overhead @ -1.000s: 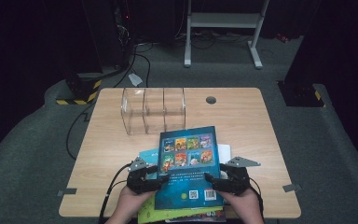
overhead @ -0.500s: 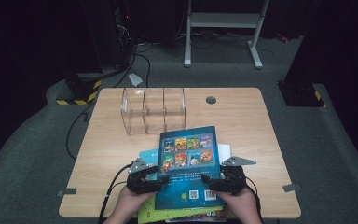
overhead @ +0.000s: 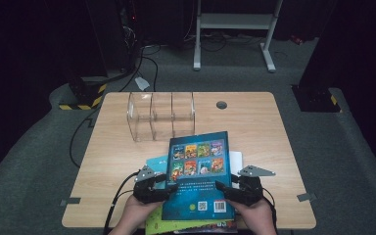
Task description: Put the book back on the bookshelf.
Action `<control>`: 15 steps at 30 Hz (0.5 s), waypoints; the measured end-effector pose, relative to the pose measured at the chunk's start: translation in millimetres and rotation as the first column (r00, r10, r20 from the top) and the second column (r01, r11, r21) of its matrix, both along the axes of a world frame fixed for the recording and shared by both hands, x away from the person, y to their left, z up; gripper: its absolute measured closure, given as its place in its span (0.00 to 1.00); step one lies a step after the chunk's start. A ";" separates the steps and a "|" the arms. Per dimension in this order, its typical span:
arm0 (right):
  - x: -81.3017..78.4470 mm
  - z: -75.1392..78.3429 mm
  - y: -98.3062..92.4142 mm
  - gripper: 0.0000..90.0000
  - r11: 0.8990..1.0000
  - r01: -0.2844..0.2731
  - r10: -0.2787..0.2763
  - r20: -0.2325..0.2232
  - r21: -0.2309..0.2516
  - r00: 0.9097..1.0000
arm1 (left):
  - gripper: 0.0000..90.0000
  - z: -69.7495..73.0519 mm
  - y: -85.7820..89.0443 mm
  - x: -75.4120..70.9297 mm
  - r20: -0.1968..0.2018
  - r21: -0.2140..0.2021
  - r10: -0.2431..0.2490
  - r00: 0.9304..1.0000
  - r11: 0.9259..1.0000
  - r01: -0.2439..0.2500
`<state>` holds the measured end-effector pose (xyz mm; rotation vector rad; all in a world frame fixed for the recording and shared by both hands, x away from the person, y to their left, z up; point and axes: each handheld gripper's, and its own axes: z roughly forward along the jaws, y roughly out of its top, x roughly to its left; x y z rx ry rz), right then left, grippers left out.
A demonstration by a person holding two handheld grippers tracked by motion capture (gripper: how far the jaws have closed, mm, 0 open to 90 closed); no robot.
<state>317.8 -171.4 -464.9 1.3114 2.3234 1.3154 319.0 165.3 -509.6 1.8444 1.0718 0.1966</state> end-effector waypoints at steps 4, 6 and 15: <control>-2.3 2.1 -0.6 0.50 1.000 -0.006 0.006 0.019 0.000 1.000 | 0.35 -0.6 0.5 0.7 -0.001 -0.011 -0.002 1.000 1.000 0.002; -3.5 3.0 -2.1 0.52 1.000 -0.010 0.010 0.032 0.009 0.999 | 0.35 -0.9 0.7 0.9 -0.004 -0.021 -0.001 1.000 1.000 0.001; -7.5 5.7 -1.4 0.53 1.000 -0.012 0.012 0.063 0.002 0.998 | 0.34 -2.0 2.0 1.1 -0.005 -0.040 0.002 1.000 0.999 -0.002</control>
